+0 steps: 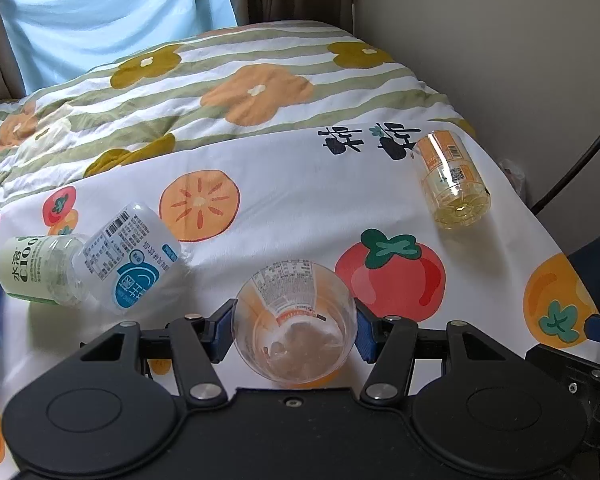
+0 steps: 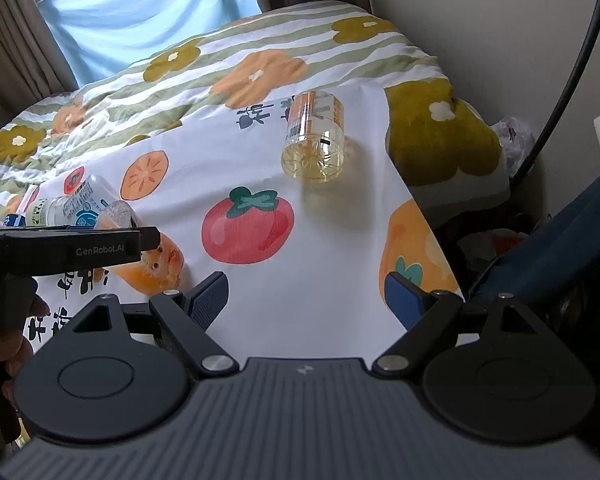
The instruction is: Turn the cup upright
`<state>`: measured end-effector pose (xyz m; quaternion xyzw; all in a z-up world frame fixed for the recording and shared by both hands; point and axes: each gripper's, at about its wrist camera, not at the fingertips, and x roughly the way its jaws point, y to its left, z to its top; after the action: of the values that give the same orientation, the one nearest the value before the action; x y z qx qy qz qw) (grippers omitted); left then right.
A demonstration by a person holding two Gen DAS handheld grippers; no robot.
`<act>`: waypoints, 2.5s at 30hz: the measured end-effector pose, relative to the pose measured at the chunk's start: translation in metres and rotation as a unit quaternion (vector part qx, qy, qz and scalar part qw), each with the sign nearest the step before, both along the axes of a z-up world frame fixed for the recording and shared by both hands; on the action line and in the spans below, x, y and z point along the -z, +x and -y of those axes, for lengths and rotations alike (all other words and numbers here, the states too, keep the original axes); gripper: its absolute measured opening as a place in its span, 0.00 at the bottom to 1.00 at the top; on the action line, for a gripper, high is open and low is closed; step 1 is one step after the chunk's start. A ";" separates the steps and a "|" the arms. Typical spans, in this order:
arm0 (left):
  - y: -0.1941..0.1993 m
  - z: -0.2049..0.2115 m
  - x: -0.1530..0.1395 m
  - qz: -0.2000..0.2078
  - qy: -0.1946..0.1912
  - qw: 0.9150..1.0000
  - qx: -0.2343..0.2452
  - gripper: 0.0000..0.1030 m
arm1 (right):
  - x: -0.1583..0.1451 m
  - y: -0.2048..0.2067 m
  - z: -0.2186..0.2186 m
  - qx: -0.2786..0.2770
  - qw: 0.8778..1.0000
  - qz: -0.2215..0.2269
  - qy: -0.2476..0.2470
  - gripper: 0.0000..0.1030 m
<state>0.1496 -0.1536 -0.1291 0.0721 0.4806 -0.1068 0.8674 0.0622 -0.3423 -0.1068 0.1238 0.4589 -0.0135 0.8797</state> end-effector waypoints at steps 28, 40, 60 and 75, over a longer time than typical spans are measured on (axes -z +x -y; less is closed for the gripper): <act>-0.064 -0.055 -0.095 0.078 -0.031 0.996 -0.026 0.91 | -0.093 -0.015 -0.026 -0.021 0.998 0.059 -0.029 1.00; -0.130 -0.118 -0.148 0.157 -0.020 0.984 -0.080 1.00 | -0.138 -0.049 -0.083 -0.045 0.990 0.105 -0.086 1.00; -0.168 -0.171 -0.145 0.165 -0.023 0.980 -0.111 1.00 | -0.131 -0.085 -0.119 -0.040 0.988 0.106 -0.107 1.00; -0.170 -0.171 -0.144 0.171 -0.015 0.980 -0.105 1.00 | -0.133 -0.085 -0.121 -0.040 0.988 0.103 -0.108 1.00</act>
<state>-0.0199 0.0177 0.0150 0.0250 0.3287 -0.0081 0.9441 -0.0229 -0.2215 0.0263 0.0103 0.3667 -0.0156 0.9302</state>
